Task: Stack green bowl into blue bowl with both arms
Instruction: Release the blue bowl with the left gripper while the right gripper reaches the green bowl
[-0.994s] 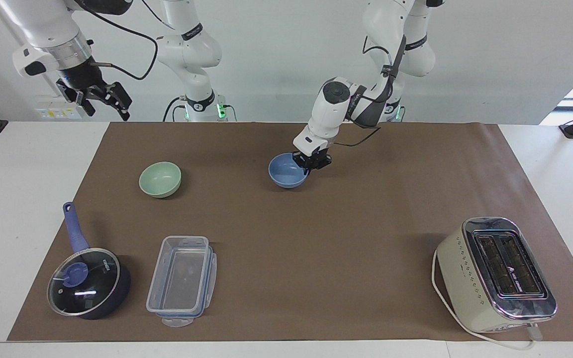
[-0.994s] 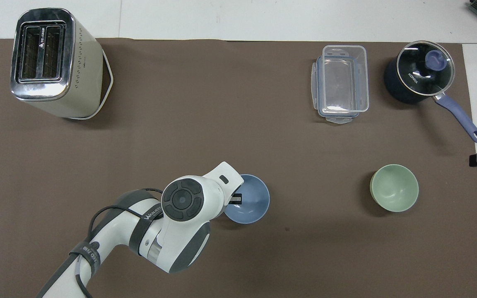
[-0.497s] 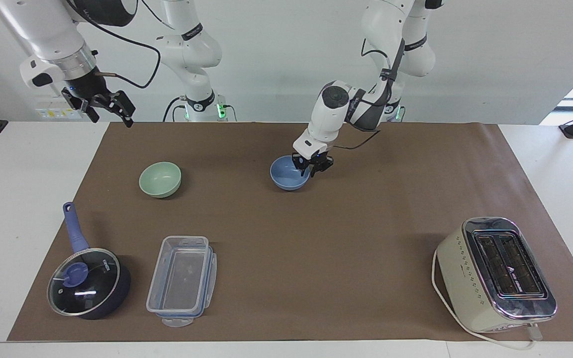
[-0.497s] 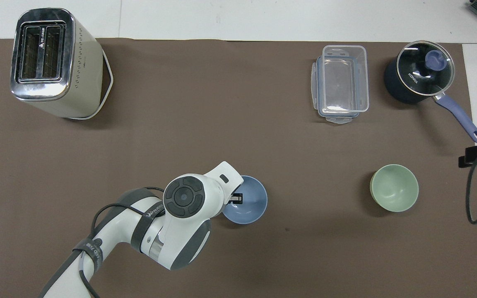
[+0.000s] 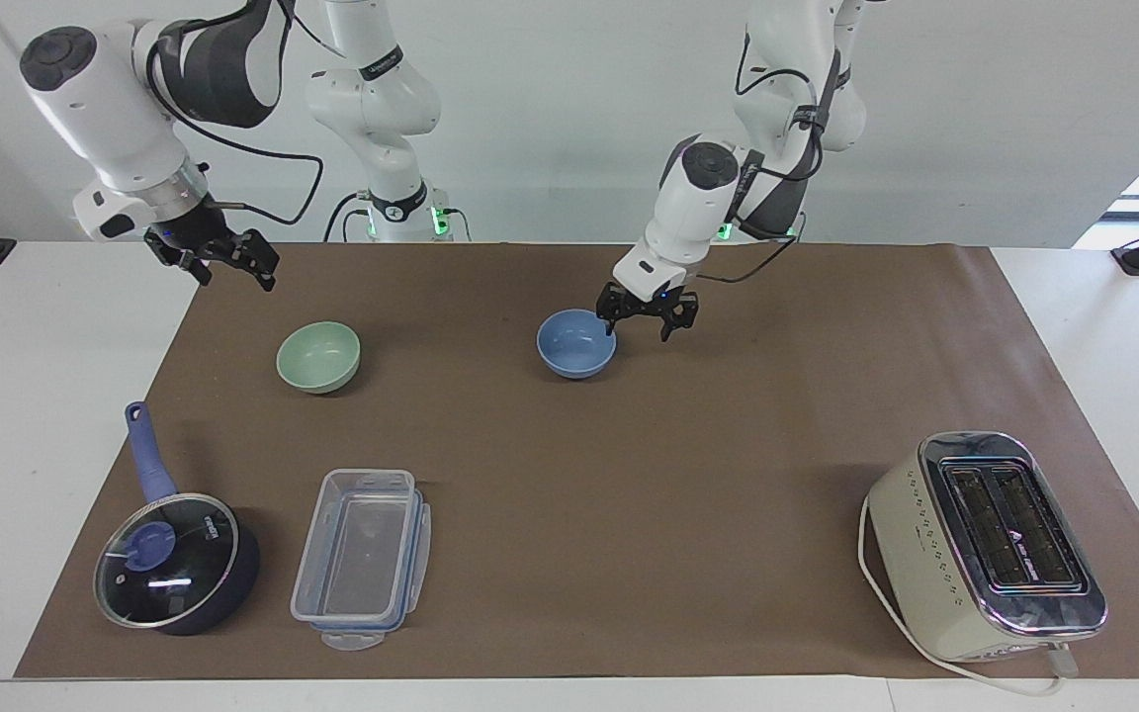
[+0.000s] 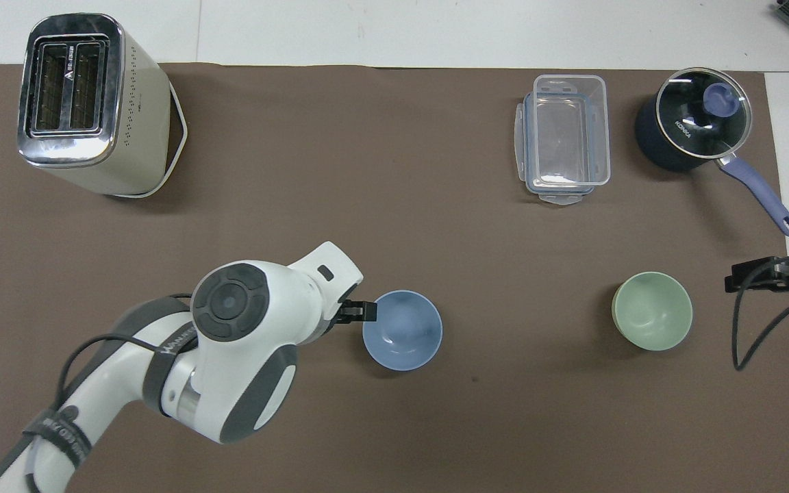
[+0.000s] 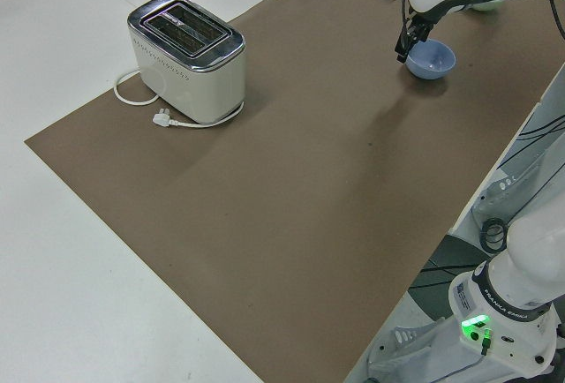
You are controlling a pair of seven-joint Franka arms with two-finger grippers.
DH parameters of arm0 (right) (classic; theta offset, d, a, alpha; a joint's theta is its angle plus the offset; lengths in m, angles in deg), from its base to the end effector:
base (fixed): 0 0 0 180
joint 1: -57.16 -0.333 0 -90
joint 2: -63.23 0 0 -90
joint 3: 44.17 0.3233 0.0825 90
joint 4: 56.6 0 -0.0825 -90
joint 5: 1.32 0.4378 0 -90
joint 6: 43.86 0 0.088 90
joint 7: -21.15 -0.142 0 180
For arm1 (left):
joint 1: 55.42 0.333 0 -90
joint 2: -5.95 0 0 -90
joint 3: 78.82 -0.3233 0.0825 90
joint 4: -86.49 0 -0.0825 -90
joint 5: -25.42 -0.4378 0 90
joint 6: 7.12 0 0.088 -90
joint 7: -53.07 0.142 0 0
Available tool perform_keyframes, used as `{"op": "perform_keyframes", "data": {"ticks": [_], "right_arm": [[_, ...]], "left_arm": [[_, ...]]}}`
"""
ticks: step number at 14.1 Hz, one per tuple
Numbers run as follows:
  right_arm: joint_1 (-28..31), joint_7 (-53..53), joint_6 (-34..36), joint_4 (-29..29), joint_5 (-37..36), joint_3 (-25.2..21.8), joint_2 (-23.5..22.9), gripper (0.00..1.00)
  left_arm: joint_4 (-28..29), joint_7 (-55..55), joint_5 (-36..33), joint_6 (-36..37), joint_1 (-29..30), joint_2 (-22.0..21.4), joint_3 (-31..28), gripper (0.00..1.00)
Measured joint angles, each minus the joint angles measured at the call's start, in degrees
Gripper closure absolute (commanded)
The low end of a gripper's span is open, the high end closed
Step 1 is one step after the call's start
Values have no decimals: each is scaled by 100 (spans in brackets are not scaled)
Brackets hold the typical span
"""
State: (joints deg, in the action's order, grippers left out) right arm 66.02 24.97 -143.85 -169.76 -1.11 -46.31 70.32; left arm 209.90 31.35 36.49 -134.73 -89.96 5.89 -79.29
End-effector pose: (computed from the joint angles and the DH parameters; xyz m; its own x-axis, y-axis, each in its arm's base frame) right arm 0.5477 -0.1065 0.4715 0.9867 -0.1238 -0.1052 -0.1261 -0.9919 -0.0152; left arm 0.4842 -0.3411 0.3505 0.9947 -0.1028 0.0008 -0.1014 -0.9797 0.1730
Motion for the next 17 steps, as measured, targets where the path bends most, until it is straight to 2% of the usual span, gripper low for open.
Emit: {"op": "perform_keyframes", "data": {"ticks": [3,6,12,17], "right_arm": [[143,296,-522,-492,0,-1,1,0],[372,832,-1497,-1132,4,-4,-59,0],[408,1231,-2985,-2039,20,6,-298,0],[408,1251,-3390,-2244,63,12,-464,0]], "left_arm": [[-158,983,-27,713,873,-578,-34,0],[-871,1590,-423,1681,1501,-745,-44,0],[-1883,2112,-751,2210,2184,-565,-34,0],[-3065,2404,-773,2951,2660,0,-36,0]]}}
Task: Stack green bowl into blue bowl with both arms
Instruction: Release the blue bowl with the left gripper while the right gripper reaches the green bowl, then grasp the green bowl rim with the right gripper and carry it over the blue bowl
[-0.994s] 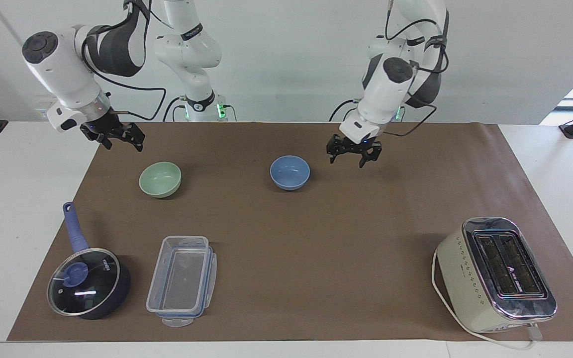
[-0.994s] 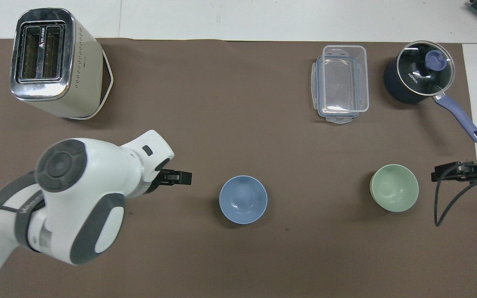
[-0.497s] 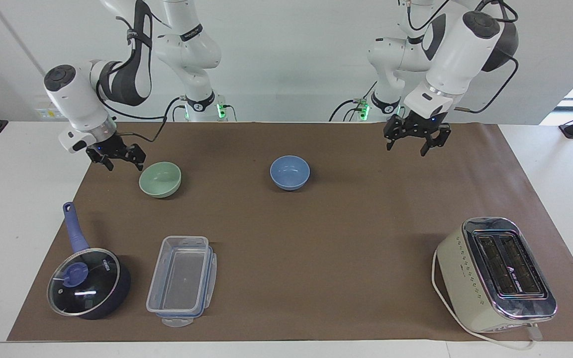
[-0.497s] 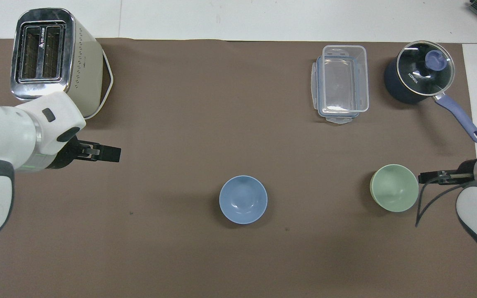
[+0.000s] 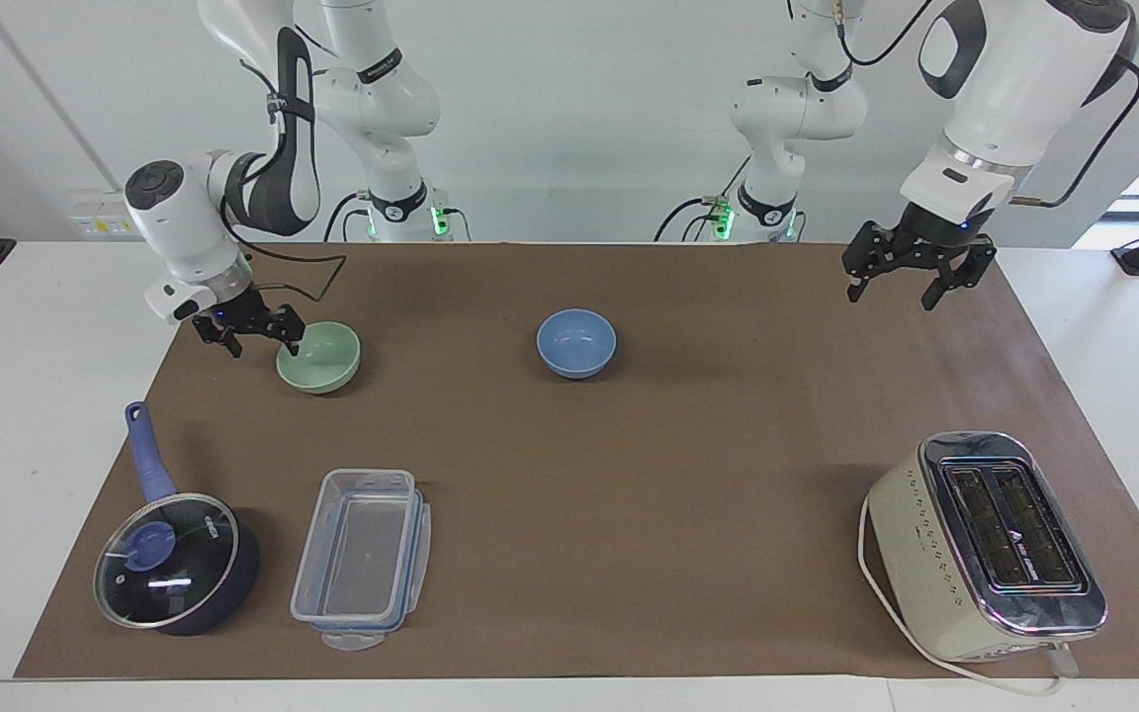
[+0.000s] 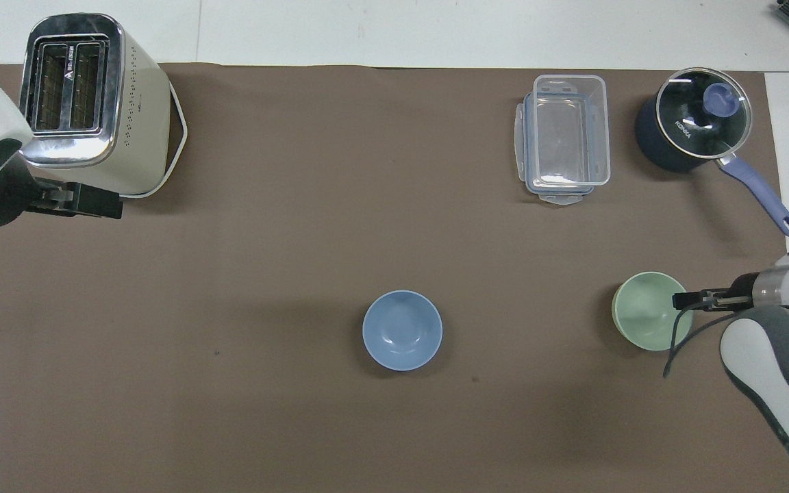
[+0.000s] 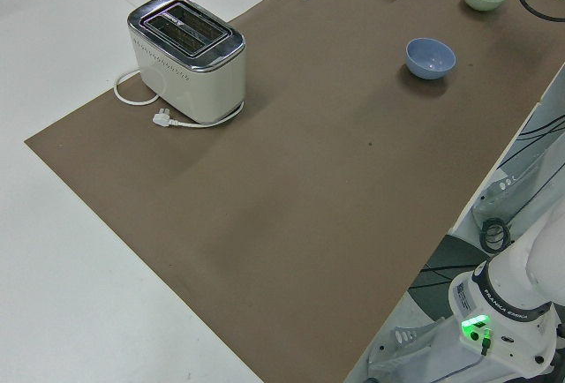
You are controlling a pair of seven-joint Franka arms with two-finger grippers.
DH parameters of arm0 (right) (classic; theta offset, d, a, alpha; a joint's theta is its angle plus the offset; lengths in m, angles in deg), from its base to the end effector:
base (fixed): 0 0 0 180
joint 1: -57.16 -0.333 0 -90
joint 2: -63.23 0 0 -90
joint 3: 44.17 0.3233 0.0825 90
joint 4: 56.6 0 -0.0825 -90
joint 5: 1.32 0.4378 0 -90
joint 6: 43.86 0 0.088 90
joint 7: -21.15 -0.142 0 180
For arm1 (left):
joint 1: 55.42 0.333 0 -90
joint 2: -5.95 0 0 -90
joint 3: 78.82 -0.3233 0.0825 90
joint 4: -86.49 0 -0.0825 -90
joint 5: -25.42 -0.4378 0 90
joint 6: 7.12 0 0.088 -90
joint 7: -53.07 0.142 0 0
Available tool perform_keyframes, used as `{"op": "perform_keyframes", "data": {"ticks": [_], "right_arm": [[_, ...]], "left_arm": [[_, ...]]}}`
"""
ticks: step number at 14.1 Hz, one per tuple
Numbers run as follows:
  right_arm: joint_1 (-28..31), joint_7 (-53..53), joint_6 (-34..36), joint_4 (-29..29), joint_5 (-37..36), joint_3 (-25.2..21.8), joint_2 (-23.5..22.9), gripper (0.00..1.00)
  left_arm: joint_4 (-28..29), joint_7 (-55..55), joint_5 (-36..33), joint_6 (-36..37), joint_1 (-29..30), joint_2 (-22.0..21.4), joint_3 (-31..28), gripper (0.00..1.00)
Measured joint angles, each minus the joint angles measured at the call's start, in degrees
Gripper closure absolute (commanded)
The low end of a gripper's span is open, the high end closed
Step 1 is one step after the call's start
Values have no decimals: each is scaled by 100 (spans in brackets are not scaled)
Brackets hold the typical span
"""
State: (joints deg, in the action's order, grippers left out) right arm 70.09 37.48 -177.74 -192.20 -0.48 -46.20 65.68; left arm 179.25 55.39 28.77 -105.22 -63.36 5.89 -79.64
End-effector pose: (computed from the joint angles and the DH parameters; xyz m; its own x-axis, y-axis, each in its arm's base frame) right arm 0.5163 -0.1372 0.2794 0.9998 0.0138 0.0156 0.0139 -0.9999 -0.0082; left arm 0.6186 -0.0848 0.5853 0.9832 -0.1552 0.0962 -0.1609 -0.9855 0.0545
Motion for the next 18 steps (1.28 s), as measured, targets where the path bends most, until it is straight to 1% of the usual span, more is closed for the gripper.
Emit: {"op": "perform_keyframes", "data": {"ticks": [2,4,5,6,8,9,15,17,18], "right_arm": [[0,42,-123,-33,11,0,-110,0],[0,90,-133,-59,18,0,-167,0],[0,99,-133,-80,20,0,-180,16],[0,118,-134,-105,20,0,-185,43],[0,197,-134,-165,21,0,-190,95],[0,222,-134,-182,22,0,-191,100],[-4,363,-87,-130,77,11,-181,100],[-3,453,221,108,89,16,-135,100],[-3,463,479,317,89,15,-116,100]], "left_arm": [[-180,147,-4,111,91,80,-3,0],[-222,266,-4,178,167,78,-5,0],[-226,291,-4,213,181,77,-8,0],[-226,303,-4,224,184,77,-7,0],[-231,312,-4,225,184,77,0,0],[-236,344,-4,225,184,77,-1,0],[-241,543,-8,229,312,77,-6,0],[-241,545,-8,247,312,77,1,0],[-241,545,-8,265,312,77,5,0]]}}
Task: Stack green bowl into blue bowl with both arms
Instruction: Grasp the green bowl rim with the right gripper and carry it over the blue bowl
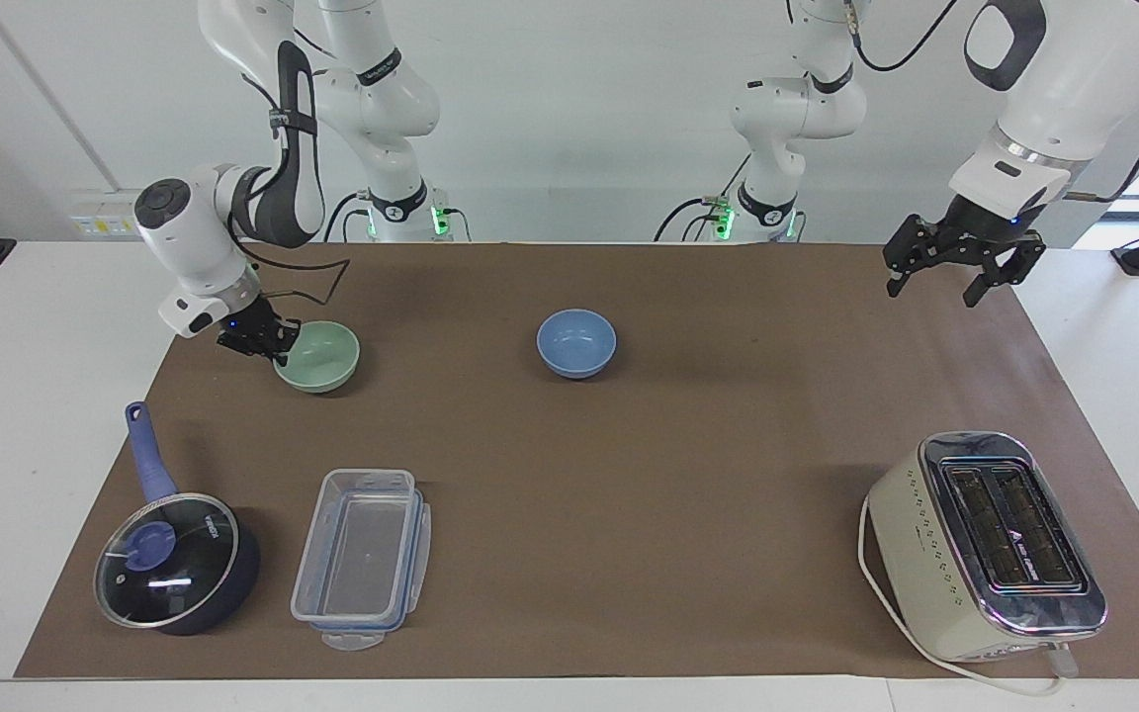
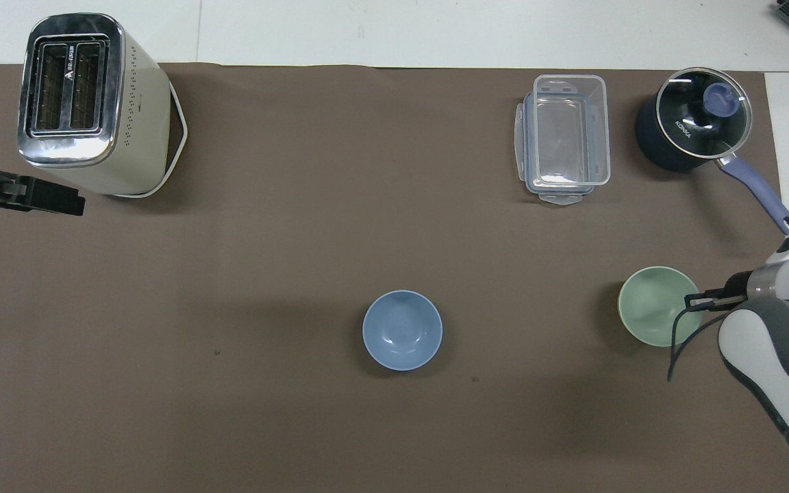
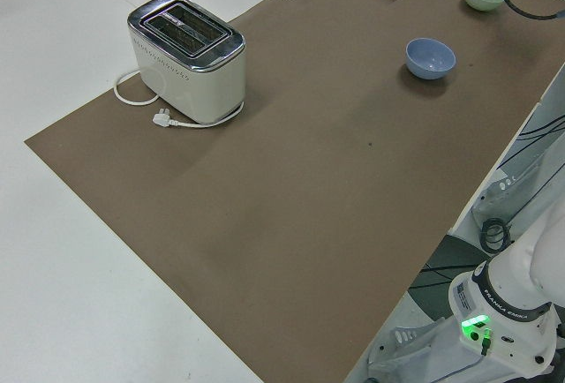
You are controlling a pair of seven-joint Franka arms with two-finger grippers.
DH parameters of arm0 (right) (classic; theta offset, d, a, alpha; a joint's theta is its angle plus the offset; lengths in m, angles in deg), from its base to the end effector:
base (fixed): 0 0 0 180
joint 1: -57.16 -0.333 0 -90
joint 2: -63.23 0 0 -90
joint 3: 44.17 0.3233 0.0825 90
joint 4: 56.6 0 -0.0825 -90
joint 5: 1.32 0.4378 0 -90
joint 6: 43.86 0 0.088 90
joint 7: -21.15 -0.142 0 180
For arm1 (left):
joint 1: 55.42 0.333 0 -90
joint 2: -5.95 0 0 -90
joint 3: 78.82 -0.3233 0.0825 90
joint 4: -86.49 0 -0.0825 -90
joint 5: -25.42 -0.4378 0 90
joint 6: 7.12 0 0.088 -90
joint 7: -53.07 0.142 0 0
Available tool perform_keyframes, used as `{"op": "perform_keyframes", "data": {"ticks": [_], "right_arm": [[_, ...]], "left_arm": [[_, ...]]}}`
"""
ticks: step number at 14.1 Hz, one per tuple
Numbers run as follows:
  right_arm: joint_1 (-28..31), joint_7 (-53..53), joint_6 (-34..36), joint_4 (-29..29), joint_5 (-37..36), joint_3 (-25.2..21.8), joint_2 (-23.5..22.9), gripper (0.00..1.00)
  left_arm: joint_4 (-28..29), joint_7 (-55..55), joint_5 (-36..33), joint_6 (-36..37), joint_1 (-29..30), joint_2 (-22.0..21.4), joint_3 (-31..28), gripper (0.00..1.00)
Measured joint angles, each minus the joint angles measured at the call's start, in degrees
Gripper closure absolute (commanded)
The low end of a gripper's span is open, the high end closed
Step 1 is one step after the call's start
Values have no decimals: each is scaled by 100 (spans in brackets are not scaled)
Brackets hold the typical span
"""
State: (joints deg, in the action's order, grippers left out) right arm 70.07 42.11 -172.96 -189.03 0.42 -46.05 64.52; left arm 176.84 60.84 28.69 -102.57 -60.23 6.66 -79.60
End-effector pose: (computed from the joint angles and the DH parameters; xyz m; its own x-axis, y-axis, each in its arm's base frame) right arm 0.5246 -0.1367 0.2871 0.9958 0.0884 -0.0250 0.0875 -0.9956 -0.0349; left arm 0.6223 -0.0515 0.5950 0.9765 -0.1987 0.0834 -0.2030 -0.9781 0.0460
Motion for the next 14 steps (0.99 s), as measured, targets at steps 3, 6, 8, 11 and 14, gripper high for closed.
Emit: {"op": "perform_keyframes", "data": {"ticks": [3,6,8,11,14], "right_arm": [[-26,12,886,739,206,48,169,100],[-58,12,1567,1288,368,205,454,100],[-62,-8,1918,1557,482,302,594,100],[-98,-376,2372,1876,538,492,683,100],[-146,-1287,2406,1938,559,1039,702,100]], "left_arm": [[0,0,0,16,0,-5,2,0],[-6,0,0,24,0,-17,2,0],[-10,0,0,100,0,-18,3,0],[-31,0,-5,196,0,-17,3,0],[-108,0,-89,304,0,-14,4,0]]}}
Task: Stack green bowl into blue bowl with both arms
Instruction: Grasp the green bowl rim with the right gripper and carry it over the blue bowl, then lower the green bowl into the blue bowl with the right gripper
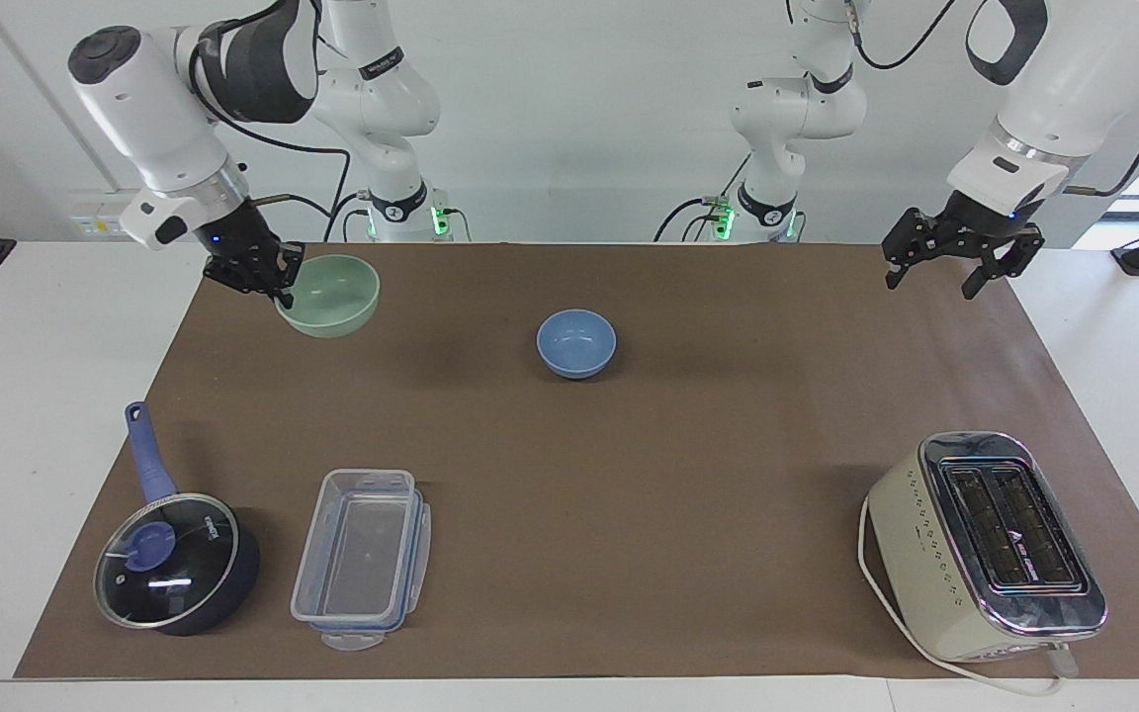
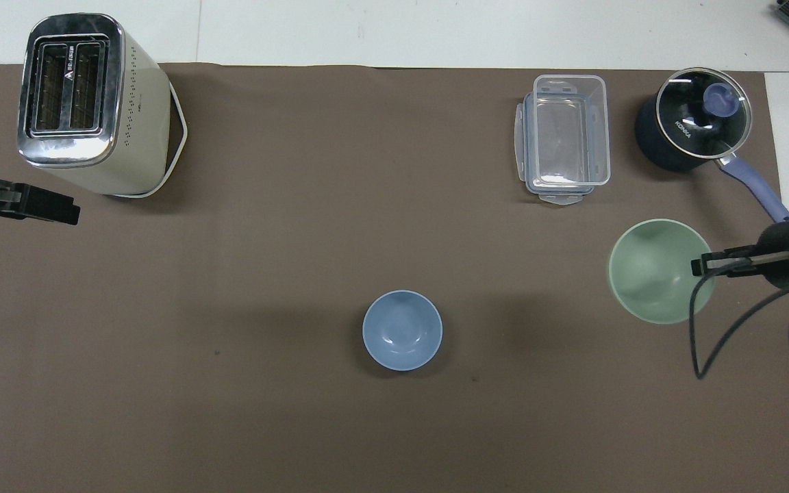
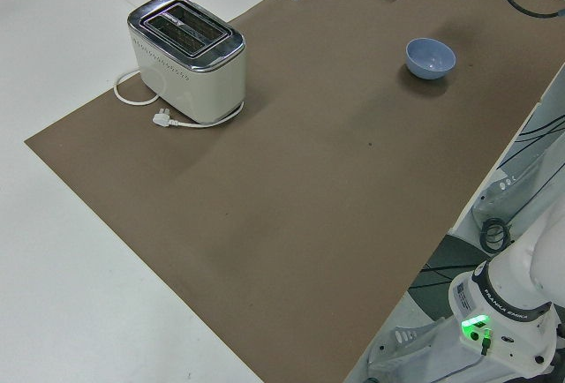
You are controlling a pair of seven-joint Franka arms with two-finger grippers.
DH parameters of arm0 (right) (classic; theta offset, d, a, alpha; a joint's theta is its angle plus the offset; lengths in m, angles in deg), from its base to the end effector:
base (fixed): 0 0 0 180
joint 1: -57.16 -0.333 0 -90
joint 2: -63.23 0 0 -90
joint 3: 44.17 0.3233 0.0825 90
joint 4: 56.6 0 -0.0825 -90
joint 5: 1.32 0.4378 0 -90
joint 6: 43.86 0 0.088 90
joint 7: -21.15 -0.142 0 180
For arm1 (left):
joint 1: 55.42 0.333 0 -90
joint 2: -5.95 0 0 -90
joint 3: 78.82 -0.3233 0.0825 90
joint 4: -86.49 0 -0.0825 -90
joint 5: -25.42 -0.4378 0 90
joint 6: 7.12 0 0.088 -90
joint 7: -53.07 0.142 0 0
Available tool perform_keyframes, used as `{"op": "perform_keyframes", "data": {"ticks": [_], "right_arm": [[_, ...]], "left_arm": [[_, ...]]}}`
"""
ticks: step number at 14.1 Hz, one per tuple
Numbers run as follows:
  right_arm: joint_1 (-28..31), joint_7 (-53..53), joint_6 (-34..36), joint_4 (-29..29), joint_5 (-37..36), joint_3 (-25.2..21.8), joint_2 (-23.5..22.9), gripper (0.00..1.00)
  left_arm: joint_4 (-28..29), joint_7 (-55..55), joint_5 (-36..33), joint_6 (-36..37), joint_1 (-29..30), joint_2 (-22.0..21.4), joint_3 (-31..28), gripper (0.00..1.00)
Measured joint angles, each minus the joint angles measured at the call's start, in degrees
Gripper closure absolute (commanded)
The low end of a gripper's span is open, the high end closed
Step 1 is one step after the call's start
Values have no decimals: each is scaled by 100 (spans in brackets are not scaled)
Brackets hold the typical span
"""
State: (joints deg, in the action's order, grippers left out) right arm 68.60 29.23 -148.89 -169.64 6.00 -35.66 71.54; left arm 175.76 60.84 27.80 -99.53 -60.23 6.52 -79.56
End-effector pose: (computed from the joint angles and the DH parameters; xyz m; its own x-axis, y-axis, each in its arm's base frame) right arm 0.5687 -0.0120 0.4914 0.9984 0.0546 0.0166 0.0560 -0.9934 -0.1006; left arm 0.6156 -0.0496 0.6014 0.9778 -0.2033 0.0500 -0.2051 -0.9781 0.0350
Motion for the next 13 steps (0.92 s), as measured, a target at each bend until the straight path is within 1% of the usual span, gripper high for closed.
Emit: {"op": "perform_keyframes", "data": {"ticks": [2,5,7,10,13], "right_arm": [[-23,-730,-71,3,2,489,0,100],[-104,-1574,-88,-7,7,1017,-17,100],[-413,-2062,-212,-27,9,1122,-100,100],[-1067,-2797,-547,-110,12,1141,-325,100],[-1656,-3474,-1119,-314,12,1151,-589,100]], "left_arm": [[-23,0,-5,-1,0,0,10,0],[-27,0,-5,-1,0,0,18,0],[-27,0,-5,-1,0,0,17,0],[-27,0,-5,-1,0,0,13,0],[-27,0,-5,-1,0,0,13,0]]}}
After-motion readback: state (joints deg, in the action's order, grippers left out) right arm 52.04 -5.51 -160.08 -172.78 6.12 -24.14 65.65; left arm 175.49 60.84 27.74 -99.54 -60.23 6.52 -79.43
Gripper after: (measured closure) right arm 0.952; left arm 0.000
